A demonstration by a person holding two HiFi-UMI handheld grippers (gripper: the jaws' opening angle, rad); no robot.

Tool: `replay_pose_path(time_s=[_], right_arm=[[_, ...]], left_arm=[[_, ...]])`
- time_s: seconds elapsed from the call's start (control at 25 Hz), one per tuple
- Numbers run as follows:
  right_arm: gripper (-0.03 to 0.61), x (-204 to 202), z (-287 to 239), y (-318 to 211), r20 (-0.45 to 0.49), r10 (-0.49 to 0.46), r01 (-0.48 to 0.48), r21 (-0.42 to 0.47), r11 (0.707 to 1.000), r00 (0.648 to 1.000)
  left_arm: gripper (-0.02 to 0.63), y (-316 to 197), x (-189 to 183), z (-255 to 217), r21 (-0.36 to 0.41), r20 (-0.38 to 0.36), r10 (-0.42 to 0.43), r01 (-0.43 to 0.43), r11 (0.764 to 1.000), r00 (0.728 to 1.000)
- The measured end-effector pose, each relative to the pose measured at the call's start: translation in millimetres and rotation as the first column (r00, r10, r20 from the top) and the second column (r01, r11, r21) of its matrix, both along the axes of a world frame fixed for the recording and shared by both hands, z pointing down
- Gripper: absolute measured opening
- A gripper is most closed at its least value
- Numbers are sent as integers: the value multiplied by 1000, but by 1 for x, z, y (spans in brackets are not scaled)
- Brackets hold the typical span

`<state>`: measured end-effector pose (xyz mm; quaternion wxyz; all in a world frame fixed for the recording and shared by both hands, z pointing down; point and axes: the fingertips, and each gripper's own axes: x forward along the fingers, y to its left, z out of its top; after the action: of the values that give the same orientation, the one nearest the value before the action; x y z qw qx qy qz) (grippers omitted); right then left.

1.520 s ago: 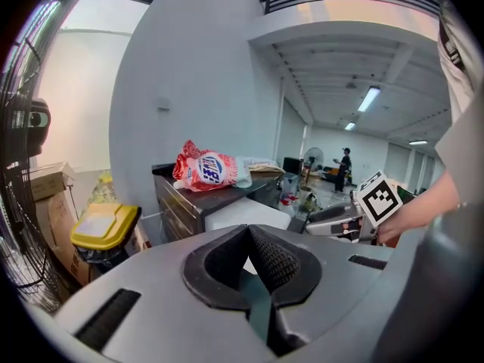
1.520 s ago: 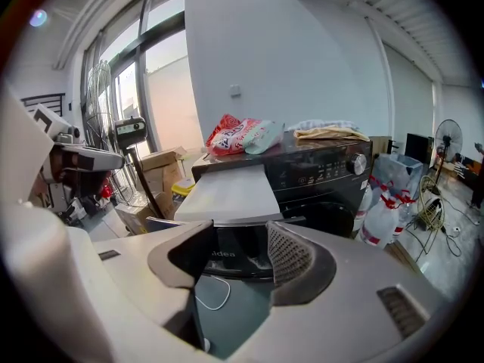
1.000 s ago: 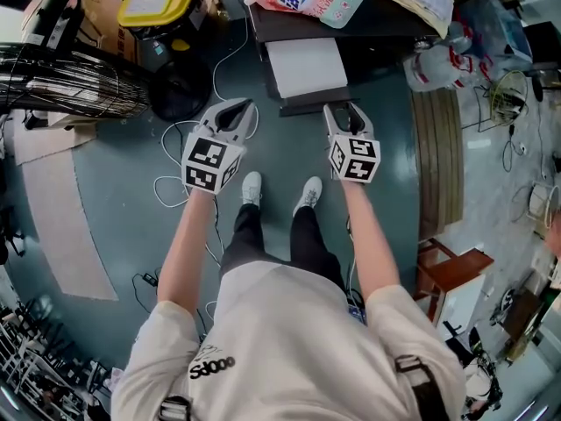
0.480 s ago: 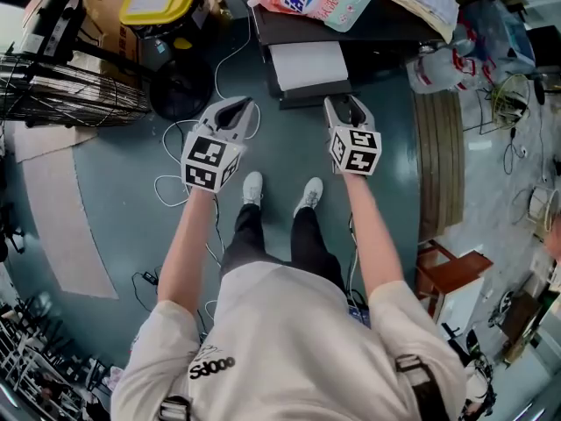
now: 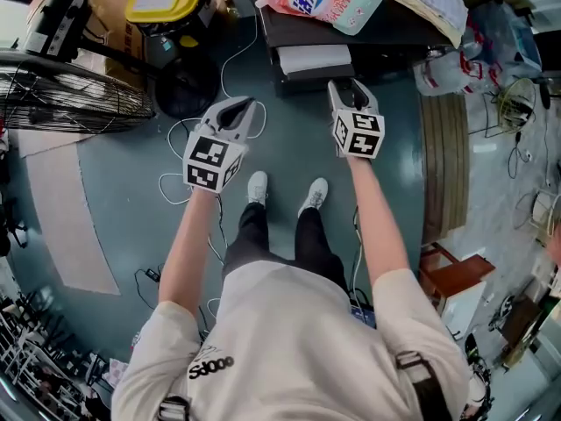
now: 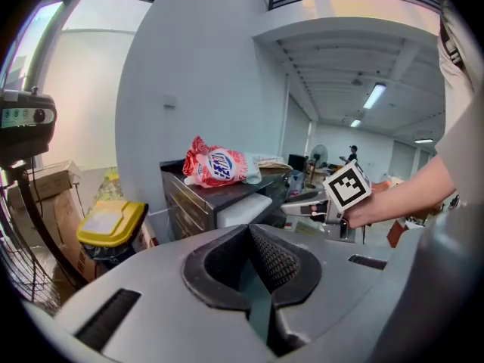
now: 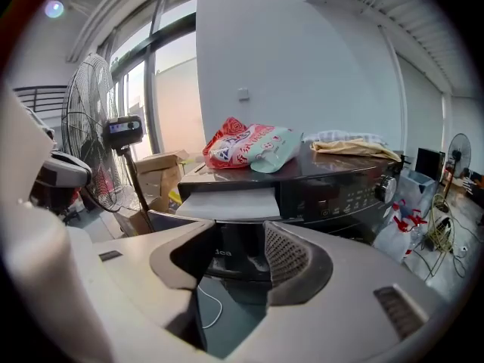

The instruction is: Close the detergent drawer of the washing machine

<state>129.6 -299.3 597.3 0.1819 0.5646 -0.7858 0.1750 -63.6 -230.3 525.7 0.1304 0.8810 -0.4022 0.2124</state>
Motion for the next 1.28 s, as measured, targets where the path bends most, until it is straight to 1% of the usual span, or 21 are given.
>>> replay_pose_path(time_s=[0.24,0.32,0.4,0.56,0.8,0.88,1.04,1.12,1.2,1.28], right_arm=[[198,-6,0,-23,-24,2,-2,0,1000,1000],[187,-6,0,-28,-36,9,-8,7,1000,999],[169,-6,-2,-34,-35,18,-18,24,1000,999],[169,-6,-4,-38,-23,19,-18,48,999,1000],[169,-6,-1,-42,-19,12,-12,39,999,1000],[169,-6,-2,-42,-32,6,-5,46,999,999],[166,-6,-1,-41,-90,-5,11,66,998,996],[166,-10,0,-47,-94,-10,17,67,998,996],[195,-18,0,-62,-77,-22,26,47,999,997],[210,-22,-2,-78,-49,6,-5,17,1000,999]], left_arm=[[18,-2,-8,3,-10,2,-13,13,1000,1000],[18,-4,-9,4,-15,2,-18,18,1000,1000],[18,-6,-10,5,-18,2,-20,20,1000,1000],[18,-10,-12,10,-26,0,-26,26,999,1000],[18,-20,-7,14,-27,-2,-14,14,1000,1000],[18,-22,-4,15,-25,-3,-8,8,1000,1000],[18,-24,0,18,-26,-6,-1,1,1000,1000],[18,-25,0,20,-29,-3,1,-1,1000,1000],[18,-24,1,23,-35,-1,2,-2,999,1000],[18,-22,1,23,-42,-1,0,0,999,1000]])
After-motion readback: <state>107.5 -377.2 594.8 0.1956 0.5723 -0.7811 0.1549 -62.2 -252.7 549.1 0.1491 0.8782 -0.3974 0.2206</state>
